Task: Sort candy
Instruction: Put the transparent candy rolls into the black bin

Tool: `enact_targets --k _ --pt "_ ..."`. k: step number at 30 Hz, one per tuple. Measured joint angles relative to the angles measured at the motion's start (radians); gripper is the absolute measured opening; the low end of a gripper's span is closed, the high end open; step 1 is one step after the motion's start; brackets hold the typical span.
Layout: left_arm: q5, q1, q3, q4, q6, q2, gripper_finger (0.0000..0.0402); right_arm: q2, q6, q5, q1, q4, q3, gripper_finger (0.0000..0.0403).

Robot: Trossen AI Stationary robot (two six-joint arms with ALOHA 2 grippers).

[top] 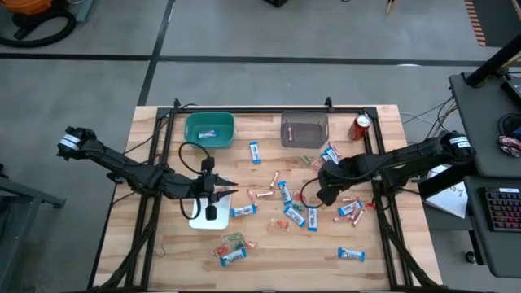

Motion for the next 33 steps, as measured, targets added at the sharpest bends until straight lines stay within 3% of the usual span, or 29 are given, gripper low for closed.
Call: enact_targets --k 8,18,23,31,33 --pt "-0.010 0.000 0.029 0.003 0.027 0.008 0.0063 0.104 -0.123 -0.006 -0.077 -0.002 0.000 0.0161" --pt "-0.009 0.000 0.030 0.001 0.048 0.010 0.0063 0.241 -0.200 0.001 -0.117 0.008 -0.001 0.0144" --pt "-0.009 0.000 0.030 0.001 0.048 0.013 0.0063 0.267 -0.211 -0.004 -0.117 0.017 0.001 0.0113" --pt "-0.024 0.000 0.028 0.019 0.031 0.014 0.0063 0.260 -0.213 -0.003 -0.117 0.049 0.000 0.0022" --pt "-0.025 0.000 0.024 0.060 0.018 0.023 0.0063 0.259 -0.213 0.001 -0.117 0.061 0.002 0.0015"
